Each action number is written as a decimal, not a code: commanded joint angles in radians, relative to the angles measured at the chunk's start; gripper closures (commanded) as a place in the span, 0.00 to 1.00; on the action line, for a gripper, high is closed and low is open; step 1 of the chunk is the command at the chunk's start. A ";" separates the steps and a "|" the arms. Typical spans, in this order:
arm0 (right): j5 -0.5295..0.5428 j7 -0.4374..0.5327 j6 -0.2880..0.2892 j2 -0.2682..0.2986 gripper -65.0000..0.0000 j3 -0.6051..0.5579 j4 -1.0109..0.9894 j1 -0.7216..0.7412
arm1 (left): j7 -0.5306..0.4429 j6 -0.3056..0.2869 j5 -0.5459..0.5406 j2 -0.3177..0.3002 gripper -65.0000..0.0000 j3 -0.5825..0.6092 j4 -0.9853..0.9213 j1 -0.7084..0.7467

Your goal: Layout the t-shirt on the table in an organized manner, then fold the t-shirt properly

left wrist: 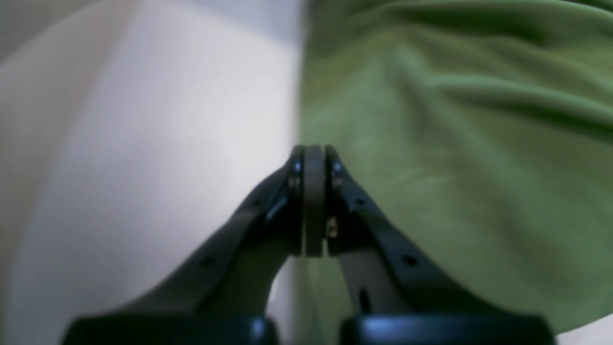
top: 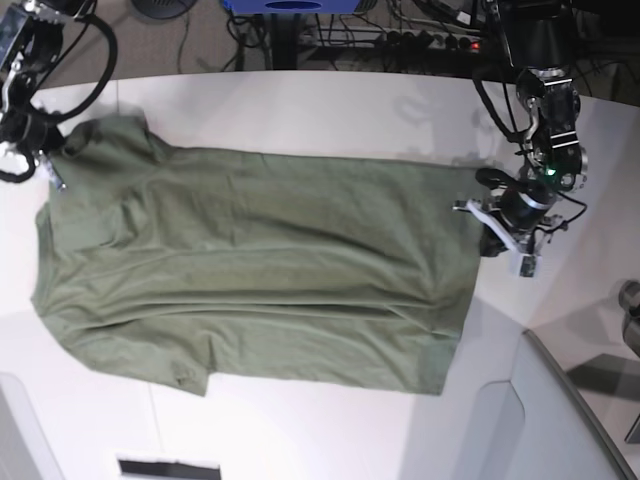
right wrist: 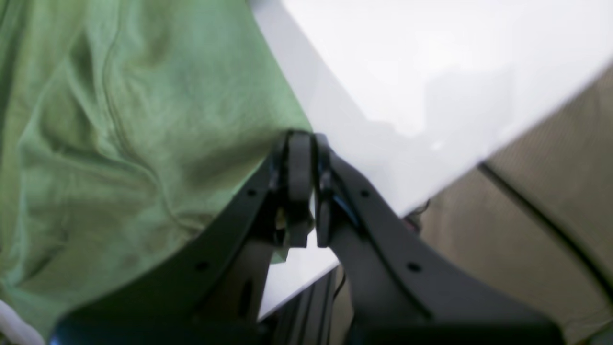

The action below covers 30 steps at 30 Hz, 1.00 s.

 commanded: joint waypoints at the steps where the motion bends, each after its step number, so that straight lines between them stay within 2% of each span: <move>1: 0.002 0.010 0.003 0.003 1.00 0.012 0.019 0.003 | -0.020 0.003 -0.006 -0.012 1.00 0.008 0.009 -0.013; 6: 0.020 -0.010 0.003 -0.058 1.00 0.027 0.029 -0.026 | -0.020 0.003 -0.006 -0.012 1.00 0.080 0.007 -0.021; 9: 0.106 -0.033 0.003 -0.077 1.00 0.040 0.039 -0.055 | -0.020 0.003 -0.006 -0.012 1.00 0.095 0.007 -0.030; 11: 0.189 -0.030 0.002 -0.089 1.00 0.104 0.043 -0.069 | -0.020 0.003 -0.006 -0.012 1.00 0.095 0.007 -0.031; 13: 0.217 -0.030 0.002 -0.091 0.99 0.156 0.043 -0.069 | -0.020 0.003 -0.006 -0.012 1.00 0.092 0.006 -0.031; 19: 0.158 -0.039 -0.003 -0.086 0.70 0.176 0.098 -0.069 | -0.022 0.003 -0.006 -0.027 1.00 0.097 -0.049 -0.035; 21: 0.125 -0.032 -0.003 -0.092 0.65 0.176 0.138 -0.077 | -0.022 0.003 -0.006 -0.030 1.00 0.097 -0.049 -0.035; 24: 0.105 0.001 0.000 -0.100 0.64 0.175 0.210 -0.083 | -0.023 0.003 -0.006 -0.035 1.00 0.087 -0.054 -0.033; 27: 0.102 0.054 0.015 -0.081 0.65 0.124 0.209 -0.074 | -0.023 0.003 -0.008 -0.035 1.00 0.087 -0.054 -0.031; 29: 0.100 0.068 0.065 -0.032 0.67 0.043 0.167 -0.054 | -0.023 0.003 -0.011 -0.033 1.00 0.097 -0.048 -0.024; 30: 0.100 0.074 0.086 -0.009 0.73 -0.003 0.124 -0.047 | -0.023 0.003 -0.009 -0.027 1.00 0.098 -0.045 -0.021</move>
